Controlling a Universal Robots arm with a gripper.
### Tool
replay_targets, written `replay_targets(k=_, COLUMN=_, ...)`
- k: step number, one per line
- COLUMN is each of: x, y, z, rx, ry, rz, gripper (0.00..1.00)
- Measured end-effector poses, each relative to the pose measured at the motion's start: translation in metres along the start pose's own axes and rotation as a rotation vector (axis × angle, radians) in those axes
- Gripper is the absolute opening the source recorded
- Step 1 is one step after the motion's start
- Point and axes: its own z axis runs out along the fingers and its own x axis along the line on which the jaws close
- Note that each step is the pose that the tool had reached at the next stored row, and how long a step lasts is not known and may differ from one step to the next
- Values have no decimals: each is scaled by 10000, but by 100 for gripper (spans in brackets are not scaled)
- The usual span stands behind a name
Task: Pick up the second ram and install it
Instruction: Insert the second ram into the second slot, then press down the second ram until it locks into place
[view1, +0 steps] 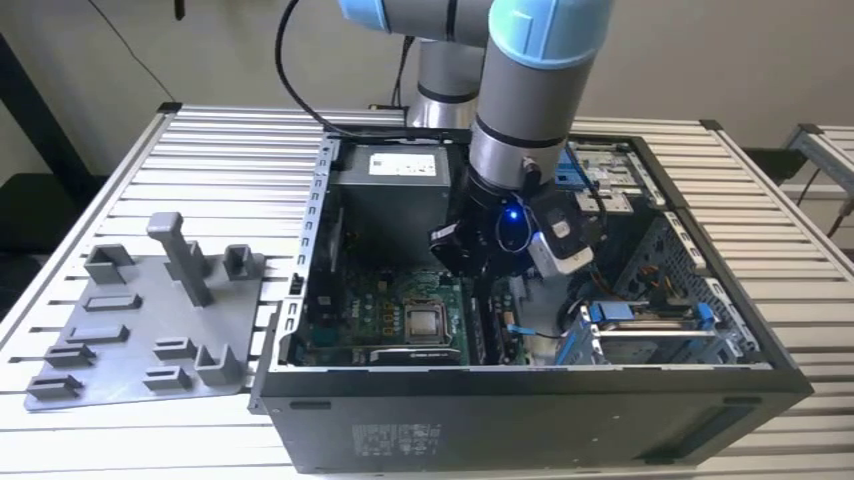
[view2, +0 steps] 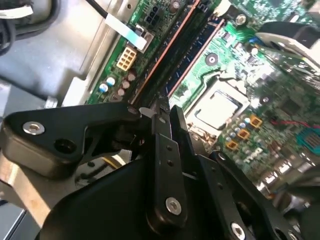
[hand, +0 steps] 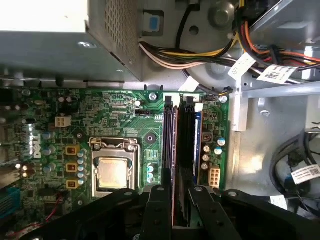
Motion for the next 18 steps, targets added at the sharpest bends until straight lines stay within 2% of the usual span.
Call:
replay_targets(k=3, x=0, y=0, z=-23, rx=2, ry=1, rz=0, gripper=22)
replay_targets(k=4, x=0, y=0, z=-31, rx=3, ry=1, rz=0, gripper=13)
replay_targets(k=6, x=0, y=0, z=-45, rx=2, ry=1, rz=0, gripper=11)
replay_targets(k=18, x=0, y=-1, z=-132, rx=3, ry=1, rz=0, gripper=11)
